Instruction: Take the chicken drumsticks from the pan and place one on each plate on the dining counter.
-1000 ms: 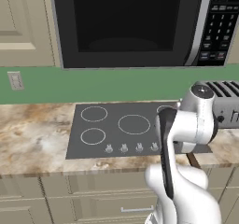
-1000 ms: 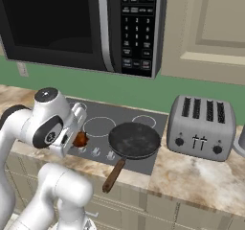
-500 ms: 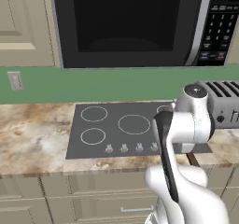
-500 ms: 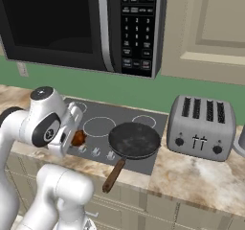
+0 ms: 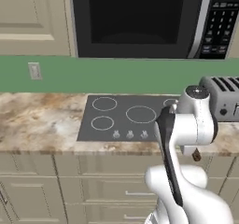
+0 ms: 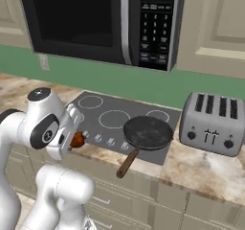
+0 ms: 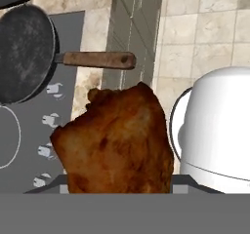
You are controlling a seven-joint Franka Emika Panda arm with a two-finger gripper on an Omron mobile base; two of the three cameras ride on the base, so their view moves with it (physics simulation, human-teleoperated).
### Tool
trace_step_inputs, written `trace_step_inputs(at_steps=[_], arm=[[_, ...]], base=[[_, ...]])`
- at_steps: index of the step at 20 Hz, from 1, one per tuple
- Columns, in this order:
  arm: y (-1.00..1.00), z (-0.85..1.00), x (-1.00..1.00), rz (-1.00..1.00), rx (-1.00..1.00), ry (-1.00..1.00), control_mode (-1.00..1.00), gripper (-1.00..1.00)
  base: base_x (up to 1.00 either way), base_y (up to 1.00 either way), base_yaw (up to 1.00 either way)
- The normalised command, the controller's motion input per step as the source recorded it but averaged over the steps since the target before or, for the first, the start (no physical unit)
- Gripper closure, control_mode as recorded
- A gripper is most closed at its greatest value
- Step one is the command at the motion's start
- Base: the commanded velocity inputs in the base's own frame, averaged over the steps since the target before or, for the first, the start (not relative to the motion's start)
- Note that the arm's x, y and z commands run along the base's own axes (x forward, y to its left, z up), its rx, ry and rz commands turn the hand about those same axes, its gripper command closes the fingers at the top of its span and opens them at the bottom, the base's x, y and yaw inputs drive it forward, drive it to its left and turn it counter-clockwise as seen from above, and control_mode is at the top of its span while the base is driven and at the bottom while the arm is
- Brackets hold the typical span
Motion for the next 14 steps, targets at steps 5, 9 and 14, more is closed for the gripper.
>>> trace_step_inputs(at_steps=[5, 9, 14], arm=[[0.0, 0.0, 0.0, 0.0, 0.0, 0.0, 1.0, 1.0], [0.0, 0.0, 0.0, 0.0, 0.0, 0.0, 1.0, 1.0], [0.0, 0.0, 0.0, 0.0, 0.0, 0.0, 1.0, 1.0]], base=[[-0.42, 0.54, 0.46], [-0.54, 0.47, 0.55], [-0.68, 0.51, 0.51]])
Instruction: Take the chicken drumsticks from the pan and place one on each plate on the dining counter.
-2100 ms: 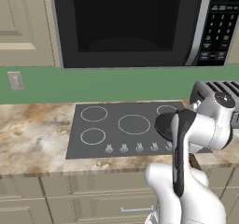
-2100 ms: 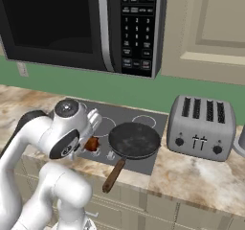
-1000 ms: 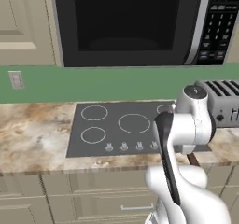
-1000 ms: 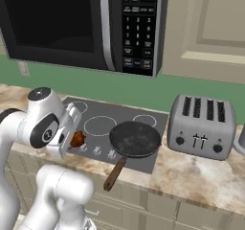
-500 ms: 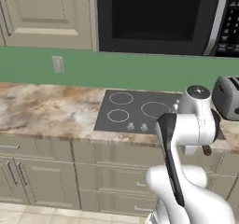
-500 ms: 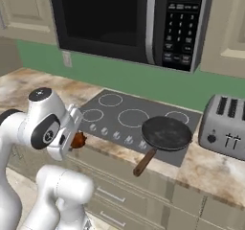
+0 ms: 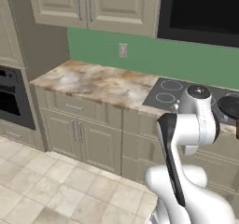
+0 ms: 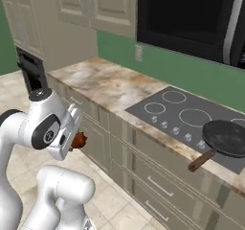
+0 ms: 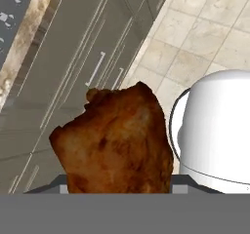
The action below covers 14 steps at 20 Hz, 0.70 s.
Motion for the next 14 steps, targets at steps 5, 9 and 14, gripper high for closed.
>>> trace_step_inputs(at_steps=[5, 9, 14], arm=[[0.0, 0.0, 0.0, 0.0, 0.0, 0.0, 1.0, 1.0], [0.0, 0.0, 0.0, 0.0, 0.0, 0.0, 1.0, 1.0], [0.0, 0.0, 0.0, 0.0, 0.0, 0.0, 1.0, 1.0]], base=[[-0.82, 0.42, 0.51], [-0.99, 0.23, 0.49], [-1.0, -0.04, 0.36]])
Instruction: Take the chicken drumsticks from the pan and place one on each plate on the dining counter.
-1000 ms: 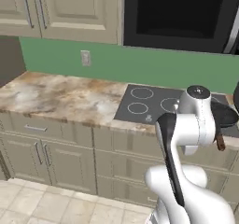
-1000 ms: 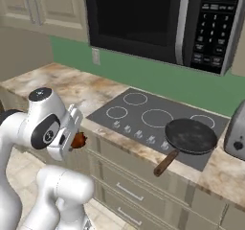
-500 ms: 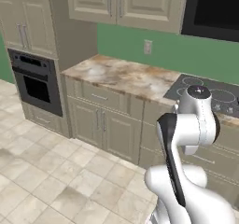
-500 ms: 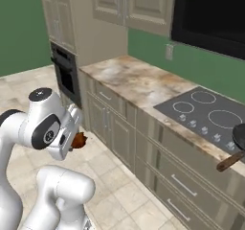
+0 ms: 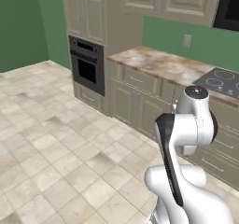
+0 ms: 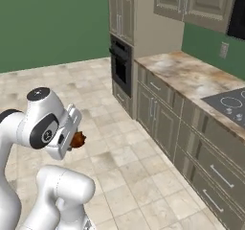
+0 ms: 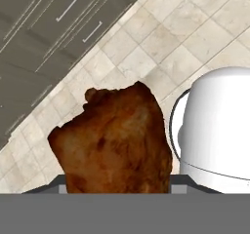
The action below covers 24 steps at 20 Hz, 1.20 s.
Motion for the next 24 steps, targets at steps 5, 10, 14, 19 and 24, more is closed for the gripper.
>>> trace_step_inputs(at_steps=[5, 10, 14, 19, 24], arm=[[0.0, 0.0, 0.0, 0.0, 0.0, 0.0, 1.0, 1.0], [0.0, 0.0, 0.0, 0.0, 0.0, 0.0, 1.0, 1.0], [0.0, 0.0, 0.0, 0.0, 0.0, 0.0, 1.0, 1.0], [0.0, 0.0, 0.0, 0.0, 0.0, 0.0, 1.0, 1.0], [0.0, 0.0, 0.0, 0.0, 0.0, 0.0, 1.0, 1.0]], base=[[-1.0, -0.22, 0.31], [-1.0, -0.15, 0.31], [-1.0, 0.03, 0.31], [-1.0, 0.42, 0.31], [-1.0, 0.69, 0.32]])
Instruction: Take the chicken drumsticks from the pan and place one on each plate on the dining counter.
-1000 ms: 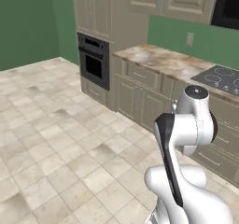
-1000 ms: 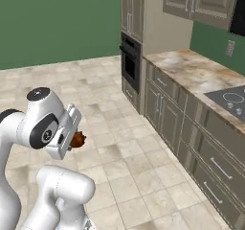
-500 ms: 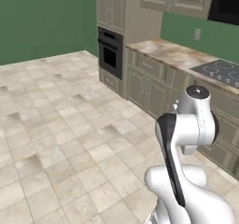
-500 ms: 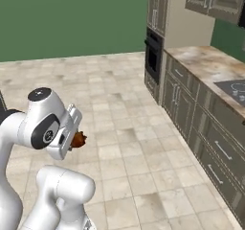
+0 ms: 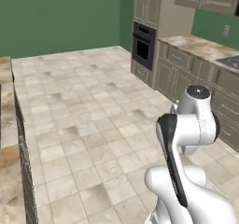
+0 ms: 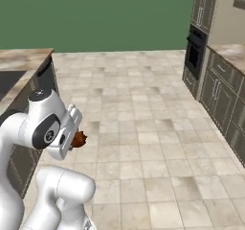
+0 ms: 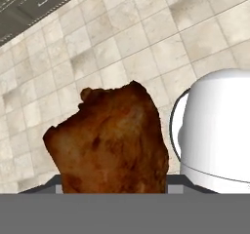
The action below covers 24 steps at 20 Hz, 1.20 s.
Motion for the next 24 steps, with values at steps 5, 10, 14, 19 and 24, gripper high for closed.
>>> trace_step_inputs(at_steps=[5, 10, 14, 19, 24], arm=[[0.0, 0.0, 0.0, 0.0, 0.0, 0.0, 1.0, 1.0], [0.0, 0.0, 0.0, 0.0, 0.0, 0.0, 1.0, 1.0], [0.0, 0.0, 0.0, 0.0, 0.0, 0.0, 1.0, 1.0], [0.0, 0.0, 0.0, 0.0, 0.0, 0.0, 1.0, 1.0], [0.0, 0.0, 0.0, 0.0, 0.0, 0.0, 1.0, 1.0]], base=[[-1.0, 0.49, 0.3], [-1.0, 0.26, 0.28], [-0.94, 0.49, 0.25], [-0.15, 1.0, 0.06], [0.0, 1.0, 0.0]])
